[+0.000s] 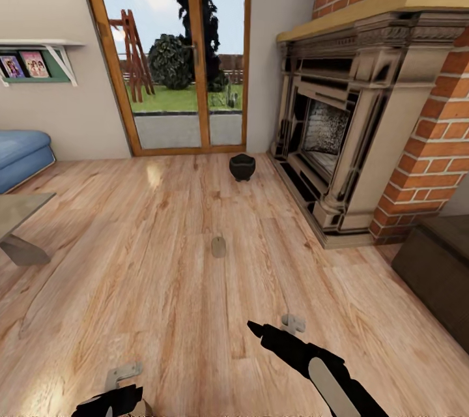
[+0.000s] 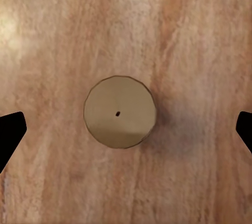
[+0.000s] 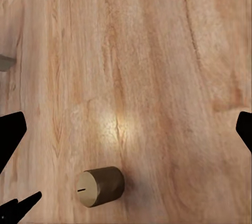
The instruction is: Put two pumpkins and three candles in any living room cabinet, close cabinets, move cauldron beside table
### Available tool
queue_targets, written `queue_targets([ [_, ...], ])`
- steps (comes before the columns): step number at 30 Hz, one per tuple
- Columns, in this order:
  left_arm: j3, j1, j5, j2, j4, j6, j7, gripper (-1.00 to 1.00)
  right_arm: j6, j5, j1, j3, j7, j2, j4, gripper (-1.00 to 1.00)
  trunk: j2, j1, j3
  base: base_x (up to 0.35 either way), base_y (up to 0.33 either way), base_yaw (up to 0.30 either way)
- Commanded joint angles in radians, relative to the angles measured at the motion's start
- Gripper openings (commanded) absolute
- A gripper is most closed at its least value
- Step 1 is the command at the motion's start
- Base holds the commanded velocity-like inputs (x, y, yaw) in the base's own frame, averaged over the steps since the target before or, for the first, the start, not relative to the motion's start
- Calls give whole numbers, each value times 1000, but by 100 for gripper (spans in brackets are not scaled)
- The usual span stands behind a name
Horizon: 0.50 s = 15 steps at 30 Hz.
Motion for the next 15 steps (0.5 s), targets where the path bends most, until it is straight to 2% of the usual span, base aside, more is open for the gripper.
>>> queue_targets([
  [1, 0, 0, 0, 0, 0, 1, 1, 100, 13, 0, 0, 8, -7, 0, -22, 100, -7, 4, -3, 0, 0, 0],
  [3, 0, 0, -1, 0, 0, 3, 4, 100, 70, -1, 0, 42, -13, -2, -104, 100, -21, 12, -9, 0, 0, 0],
  [7, 0, 0, -1, 0, 0, 3, 6, 100, 125, -5, 0, 69, -16, -2, -228, 100, -49, 27, -22, 0, 0, 0],
  [15, 1, 0, -4, -1, 0, 0, 10, 100, 134, -6, 0, 93, -14, -1, -269, 100, -105, 58, -47, 0, 0, 0],
])
